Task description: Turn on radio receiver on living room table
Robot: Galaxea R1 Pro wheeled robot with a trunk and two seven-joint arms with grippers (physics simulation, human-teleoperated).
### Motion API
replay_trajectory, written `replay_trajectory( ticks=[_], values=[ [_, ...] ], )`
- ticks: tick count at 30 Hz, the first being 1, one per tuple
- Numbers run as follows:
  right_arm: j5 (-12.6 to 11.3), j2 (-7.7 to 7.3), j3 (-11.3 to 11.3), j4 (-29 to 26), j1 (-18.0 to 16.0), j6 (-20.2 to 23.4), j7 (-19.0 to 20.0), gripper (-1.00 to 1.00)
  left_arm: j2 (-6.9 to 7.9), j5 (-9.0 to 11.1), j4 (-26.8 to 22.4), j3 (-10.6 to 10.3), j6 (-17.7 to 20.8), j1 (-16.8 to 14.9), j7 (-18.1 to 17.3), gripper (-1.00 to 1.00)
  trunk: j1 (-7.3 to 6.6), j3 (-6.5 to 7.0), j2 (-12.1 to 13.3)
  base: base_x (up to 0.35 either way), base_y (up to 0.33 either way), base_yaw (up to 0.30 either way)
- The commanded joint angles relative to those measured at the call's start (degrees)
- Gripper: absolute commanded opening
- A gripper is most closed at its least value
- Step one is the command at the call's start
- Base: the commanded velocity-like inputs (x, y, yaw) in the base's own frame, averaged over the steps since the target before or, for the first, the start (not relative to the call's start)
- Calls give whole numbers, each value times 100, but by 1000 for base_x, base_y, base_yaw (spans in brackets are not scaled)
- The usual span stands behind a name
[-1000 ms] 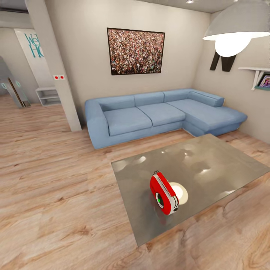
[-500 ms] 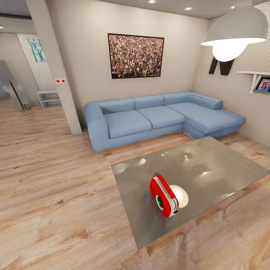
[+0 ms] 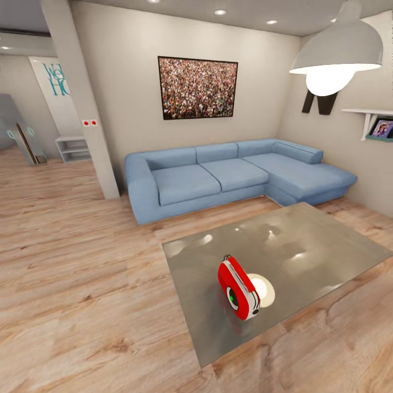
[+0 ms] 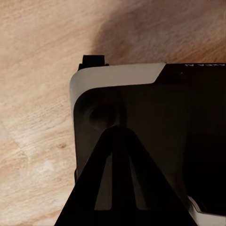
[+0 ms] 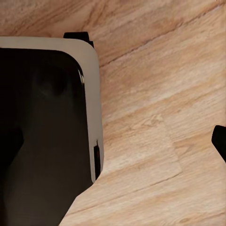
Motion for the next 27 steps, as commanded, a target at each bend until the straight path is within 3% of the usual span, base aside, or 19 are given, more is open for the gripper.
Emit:
replay_trajectory(
  ticks=[1,12,27],
  values=[
    [1,2,-1,0,0,0,0,100,-1,4,4,-2,1,0,1,-100,0,10,0,0,0,0],
    [-2,1,-11,-1,0,3,0,100,1,-1,5,0,-2,0,0,-100,0,104,0,0,0,0],
    [26,58,-12,-3,0,44,7,100,2,-13,2,-1,-2,0,2,-100,0,114,0,0,0,0]
  ],
)
